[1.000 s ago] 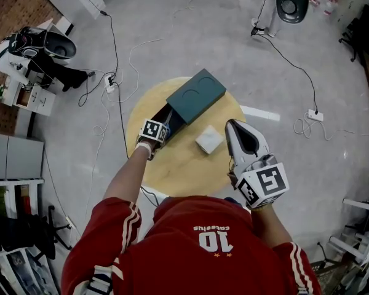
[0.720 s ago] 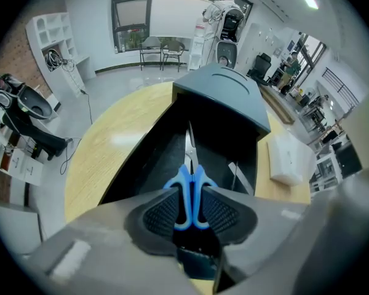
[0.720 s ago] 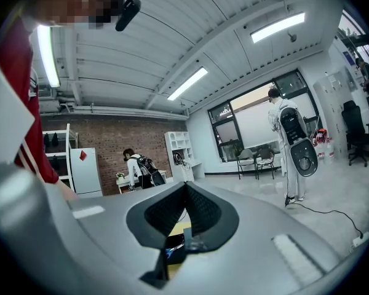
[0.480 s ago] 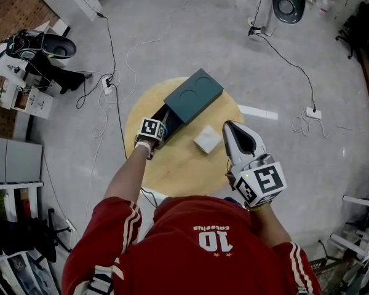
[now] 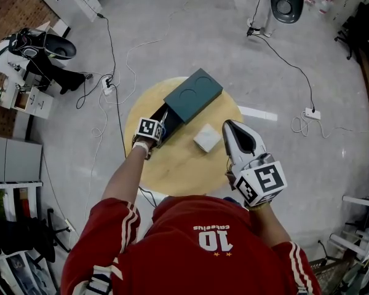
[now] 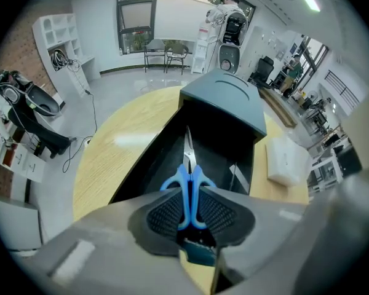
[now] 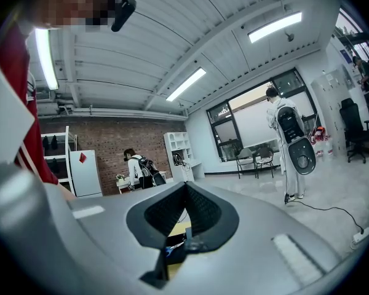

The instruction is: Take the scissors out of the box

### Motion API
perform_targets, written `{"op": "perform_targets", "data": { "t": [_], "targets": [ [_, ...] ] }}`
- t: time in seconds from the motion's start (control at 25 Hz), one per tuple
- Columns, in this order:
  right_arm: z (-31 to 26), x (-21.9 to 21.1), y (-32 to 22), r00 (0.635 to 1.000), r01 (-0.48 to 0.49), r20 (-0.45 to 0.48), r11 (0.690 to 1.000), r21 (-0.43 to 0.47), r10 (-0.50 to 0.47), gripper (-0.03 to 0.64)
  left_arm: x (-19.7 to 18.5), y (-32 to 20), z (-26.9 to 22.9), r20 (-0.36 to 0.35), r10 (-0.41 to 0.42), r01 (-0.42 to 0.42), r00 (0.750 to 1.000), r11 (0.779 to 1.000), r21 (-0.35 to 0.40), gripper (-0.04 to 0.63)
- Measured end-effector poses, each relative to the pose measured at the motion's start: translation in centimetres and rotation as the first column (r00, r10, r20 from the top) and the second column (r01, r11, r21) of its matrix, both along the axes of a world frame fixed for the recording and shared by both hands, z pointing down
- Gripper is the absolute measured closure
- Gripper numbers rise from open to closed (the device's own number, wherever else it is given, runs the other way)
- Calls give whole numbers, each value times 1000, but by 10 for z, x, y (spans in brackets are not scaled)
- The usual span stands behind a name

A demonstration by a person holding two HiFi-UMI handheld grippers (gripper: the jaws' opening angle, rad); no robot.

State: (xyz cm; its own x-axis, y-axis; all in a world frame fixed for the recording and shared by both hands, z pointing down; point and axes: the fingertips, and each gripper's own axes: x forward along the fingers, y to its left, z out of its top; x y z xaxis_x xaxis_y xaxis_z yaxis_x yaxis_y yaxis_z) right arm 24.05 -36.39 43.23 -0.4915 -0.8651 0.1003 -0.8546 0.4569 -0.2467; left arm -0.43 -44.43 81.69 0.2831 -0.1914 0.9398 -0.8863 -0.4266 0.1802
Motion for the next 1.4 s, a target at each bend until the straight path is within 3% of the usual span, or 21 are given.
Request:
{"op": "perform_targets", "data": {
  "t": [0.48, 0.92, 1.16, 1.4],
  "targets": [
    [-13, -18, 22, 1000, 0, 7, 1000, 23, 0, 618, 1, 13, -37, -74, 2, 3, 997, 998, 62, 500],
    [-30, -53, 55, 999, -27, 32, 999, 24, 26, 618, -14, 29, -93, -162, 14, 15, 987, 984, 176, 500],
    [-39, -78, 76, 998, -24, 50, 1000, 10, 24, 618, -10, 48, -155, -240, 58, 20, 969, 951, 310, 500],
    [-55, -101, 91, 999, -46, 20, 998, 35, 45, 618, -20, 71, -230, -318, 129, 34, 939, 888, 460, 500]
  ]
}}
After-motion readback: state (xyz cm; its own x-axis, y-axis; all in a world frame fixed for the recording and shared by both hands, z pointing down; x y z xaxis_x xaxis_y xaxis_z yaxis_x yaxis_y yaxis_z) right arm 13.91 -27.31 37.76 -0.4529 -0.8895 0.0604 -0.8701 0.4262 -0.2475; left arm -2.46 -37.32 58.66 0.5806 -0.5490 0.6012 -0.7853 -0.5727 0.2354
